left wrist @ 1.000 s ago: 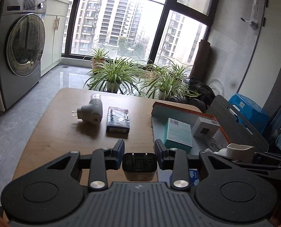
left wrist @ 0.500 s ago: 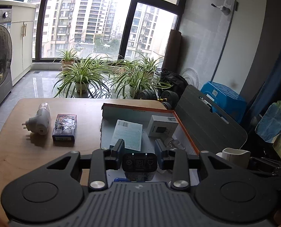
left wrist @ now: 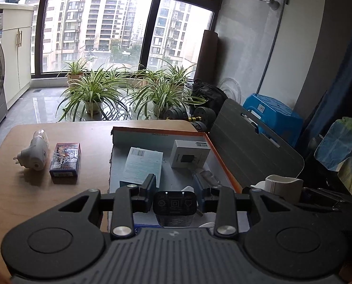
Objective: Organize rigid objects
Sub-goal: 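Release the charger into the tray with the left tool while the right releases the mug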
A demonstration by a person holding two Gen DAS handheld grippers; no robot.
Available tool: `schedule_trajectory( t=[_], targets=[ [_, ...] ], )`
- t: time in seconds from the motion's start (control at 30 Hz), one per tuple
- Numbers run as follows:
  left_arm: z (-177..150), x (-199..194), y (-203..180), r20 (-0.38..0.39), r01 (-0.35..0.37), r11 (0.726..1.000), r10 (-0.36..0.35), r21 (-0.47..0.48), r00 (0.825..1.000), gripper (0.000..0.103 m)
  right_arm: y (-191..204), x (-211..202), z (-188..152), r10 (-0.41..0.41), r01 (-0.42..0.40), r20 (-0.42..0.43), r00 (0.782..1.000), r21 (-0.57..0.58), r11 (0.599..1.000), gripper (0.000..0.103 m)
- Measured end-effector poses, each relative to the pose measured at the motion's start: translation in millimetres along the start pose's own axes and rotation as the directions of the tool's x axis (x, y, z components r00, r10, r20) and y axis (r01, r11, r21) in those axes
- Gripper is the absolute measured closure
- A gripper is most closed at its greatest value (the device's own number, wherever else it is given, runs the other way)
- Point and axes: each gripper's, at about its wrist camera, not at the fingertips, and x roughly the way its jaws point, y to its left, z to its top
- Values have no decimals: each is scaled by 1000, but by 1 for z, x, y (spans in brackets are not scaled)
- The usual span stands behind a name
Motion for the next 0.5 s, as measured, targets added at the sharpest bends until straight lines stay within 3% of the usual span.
schedule_trajectory(
  t=[0.5],
  targets=[
    [-6,2,-5,-18,7,1000,-7,-1,1000,67,-2,2,5,0,0,3,1000,-2,1000,37]
  ],
)
